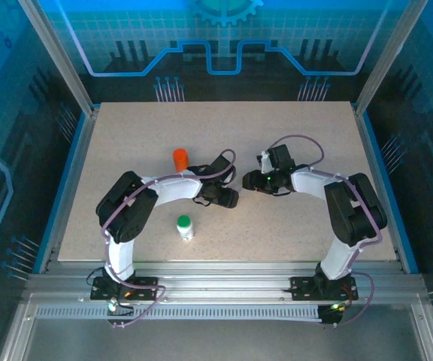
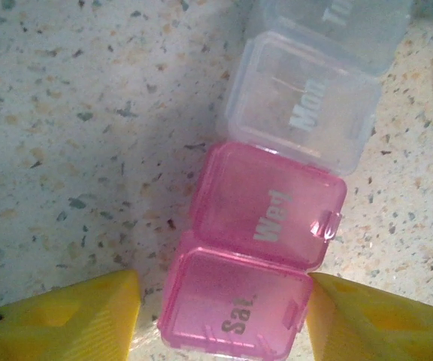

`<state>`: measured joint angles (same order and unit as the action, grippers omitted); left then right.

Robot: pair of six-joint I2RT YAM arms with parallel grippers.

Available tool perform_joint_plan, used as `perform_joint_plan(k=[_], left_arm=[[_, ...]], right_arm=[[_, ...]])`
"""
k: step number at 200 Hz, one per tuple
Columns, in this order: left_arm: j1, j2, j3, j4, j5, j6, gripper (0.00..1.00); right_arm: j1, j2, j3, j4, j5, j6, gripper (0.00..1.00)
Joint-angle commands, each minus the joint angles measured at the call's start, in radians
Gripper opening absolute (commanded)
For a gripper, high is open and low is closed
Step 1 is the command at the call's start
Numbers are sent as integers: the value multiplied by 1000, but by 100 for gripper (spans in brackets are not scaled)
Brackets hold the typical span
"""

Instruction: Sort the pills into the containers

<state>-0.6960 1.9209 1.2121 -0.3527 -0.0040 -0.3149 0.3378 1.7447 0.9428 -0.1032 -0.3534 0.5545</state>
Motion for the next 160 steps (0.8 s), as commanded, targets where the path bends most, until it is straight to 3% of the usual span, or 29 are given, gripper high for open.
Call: perform_joint_plan(k=[1, 86, 160], left_arm=[[-1, -76, -31, 19, -20, 12, 61], [0, -154, -67, 33, -66, 53, 61], [1, -243, -170, 130, -163, 57, 59]], right_arm=[[-8, -18, -20, 92, -85, 101, 50], [54, -16, -58, 120, 73, 212, 52], [96, 12, -58, 143, 106, 242, 50]])
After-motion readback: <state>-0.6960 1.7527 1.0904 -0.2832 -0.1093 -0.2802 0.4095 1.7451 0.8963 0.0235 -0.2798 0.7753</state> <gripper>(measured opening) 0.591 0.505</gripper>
